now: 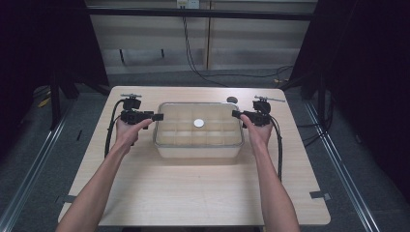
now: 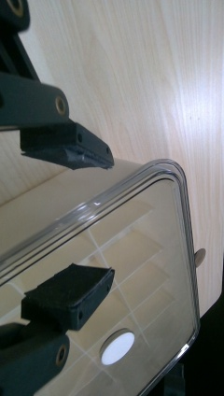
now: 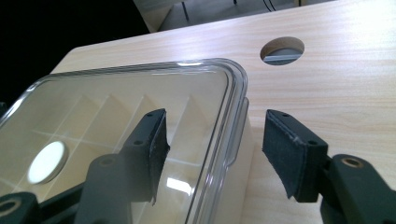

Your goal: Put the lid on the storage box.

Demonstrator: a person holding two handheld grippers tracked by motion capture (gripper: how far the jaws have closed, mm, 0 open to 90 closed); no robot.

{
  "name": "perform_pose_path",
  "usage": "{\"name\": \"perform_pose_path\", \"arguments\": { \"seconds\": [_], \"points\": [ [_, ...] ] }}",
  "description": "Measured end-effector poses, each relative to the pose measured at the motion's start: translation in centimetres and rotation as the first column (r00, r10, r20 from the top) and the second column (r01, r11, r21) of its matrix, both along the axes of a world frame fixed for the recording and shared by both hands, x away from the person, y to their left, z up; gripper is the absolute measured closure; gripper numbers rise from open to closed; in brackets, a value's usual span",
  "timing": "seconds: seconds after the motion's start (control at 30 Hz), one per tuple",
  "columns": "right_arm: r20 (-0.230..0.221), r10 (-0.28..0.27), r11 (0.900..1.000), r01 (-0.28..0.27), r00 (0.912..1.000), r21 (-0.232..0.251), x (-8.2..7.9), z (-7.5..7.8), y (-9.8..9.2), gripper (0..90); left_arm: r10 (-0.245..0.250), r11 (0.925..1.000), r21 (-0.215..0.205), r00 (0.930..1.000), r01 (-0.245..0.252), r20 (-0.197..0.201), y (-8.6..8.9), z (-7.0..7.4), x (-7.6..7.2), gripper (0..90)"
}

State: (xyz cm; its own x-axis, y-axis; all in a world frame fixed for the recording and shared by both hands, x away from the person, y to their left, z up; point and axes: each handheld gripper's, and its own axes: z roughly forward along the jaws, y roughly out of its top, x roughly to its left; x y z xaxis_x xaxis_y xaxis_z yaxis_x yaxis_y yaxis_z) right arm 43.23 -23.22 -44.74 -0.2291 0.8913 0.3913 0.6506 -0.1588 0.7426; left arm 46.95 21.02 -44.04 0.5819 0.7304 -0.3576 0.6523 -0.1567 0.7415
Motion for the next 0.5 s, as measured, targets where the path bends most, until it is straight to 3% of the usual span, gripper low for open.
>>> {"name": "perform_pose_path", "arguments": {
  "seconds": [0.1, 0.23, 0.27, 0.37, 0.4, 0.43, 0.47, 0.5],
  "points": [
    [0.068, 0.015, 1.0, -0.016, 0.9976, 0.018, -1.7, 0.8, -0.6, 38.8, -0.004, 0.9997, -0.022, 0.9995, 0.005, 0.031, 0.9, 0.5, -1.1, 33.8],
    [0.119, 0.04, 0.999, -0.04, 0.9921, -0.006, -3.4, 1.7, -1.1, 39.5, 0.014, 0.9998, -0.018, 0.9972, -0.013, 0.073, 2.0, 1.2, -2.8, 35.1],
    [0.151, 0.056, 0.998, -0.055, 0.987, -0.011, -4.5, 2.2, -1.5, 39.8, 0.018, 0.9998, -0.011, 0.9955, -0.017, 0.093, 2.5, 1.3, -3.7, 36.4],
    [0.177, 0.064, 0.998, -0.062, 0.9822, -0.014, -5.7, 2.6, -1.8, 40.2, 0.023, 0.9996, 0.014, 0.9928, -0.025, 0.118, 2.9, 1.5, -4.6, 36.6],
    [0.199, 0.07, 0.998, -0.068, 0.9775, -0.017, -7.2, 2.9, -2.0, 40.0, 0.033, 0.9994, 0.008, 0.9907, -0.035, 0.132, 3.3, 1.7, -5.2, 36.6],
    [0.199, 0.07, 0.998, -0.068, 0.9775, -0.017, -7.2, 2.9, -2.0, 40.0, 0.041, 0.9991, -0.005, 0.9888, -0.041, 0.144, 3.5, 1.8, -5.5, 36.6],
    [0.216, 0.079, 0.997, -0.079, 0.9732, -0.009, -8.3, 2.9, -2.2, 38.9, 0.04, 0.9991, 0.008, 0.9874, -0.042, 0.153, 3.8, 2.0, -6.0, 35.5],
    [0.216, 0.079, 0.997, -0.079, 0.9732, -0.009, -8.3, 2.9, -2.2, 38.9, 0.043, 0.9986, 0.022, 0.9868, -0.047, 0.156, 4.0, 2.1, -6.3, 35.5]
  ]
}}
